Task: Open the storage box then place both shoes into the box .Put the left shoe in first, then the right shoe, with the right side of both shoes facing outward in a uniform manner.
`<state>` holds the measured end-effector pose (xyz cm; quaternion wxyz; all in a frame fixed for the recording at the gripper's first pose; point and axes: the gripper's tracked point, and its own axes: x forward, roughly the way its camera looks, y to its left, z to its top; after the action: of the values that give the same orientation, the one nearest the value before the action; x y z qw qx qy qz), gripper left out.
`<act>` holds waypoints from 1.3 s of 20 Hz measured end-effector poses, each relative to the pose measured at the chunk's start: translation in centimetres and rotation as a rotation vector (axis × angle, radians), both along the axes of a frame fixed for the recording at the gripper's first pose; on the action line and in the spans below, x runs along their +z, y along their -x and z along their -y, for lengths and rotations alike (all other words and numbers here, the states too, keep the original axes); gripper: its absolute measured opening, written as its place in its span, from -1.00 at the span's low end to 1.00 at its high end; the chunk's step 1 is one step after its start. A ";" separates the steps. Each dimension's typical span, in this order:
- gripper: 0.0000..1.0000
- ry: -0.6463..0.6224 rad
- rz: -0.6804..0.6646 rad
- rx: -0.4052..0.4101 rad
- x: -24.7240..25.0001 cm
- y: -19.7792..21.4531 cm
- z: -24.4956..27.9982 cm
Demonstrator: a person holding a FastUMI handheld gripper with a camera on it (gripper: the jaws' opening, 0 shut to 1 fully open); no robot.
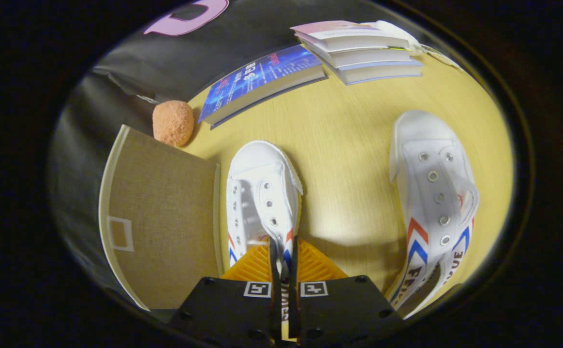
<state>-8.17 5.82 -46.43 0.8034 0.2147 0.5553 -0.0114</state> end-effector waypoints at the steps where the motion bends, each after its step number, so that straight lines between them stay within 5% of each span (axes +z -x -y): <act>1: -0.85 -0.008 -0.007 -0.001 0.1 0.2 -0.1; 7: -0.86 -0.166 0.021 -0.114 3.9 -0.2 -0.6; 13: -0.86 -0.270 0.169 -0.197 12.9 -3.8 -0.2; 19: -0.86 -0.315 0.289 -0.135 20.7 -6.5 -5.4; 26: -0.87 -0.389 0.253 -0.012 21.0 -5.5 -16.6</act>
<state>-2.71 22.44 -25.40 0.8101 0.3685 0.4405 0.1178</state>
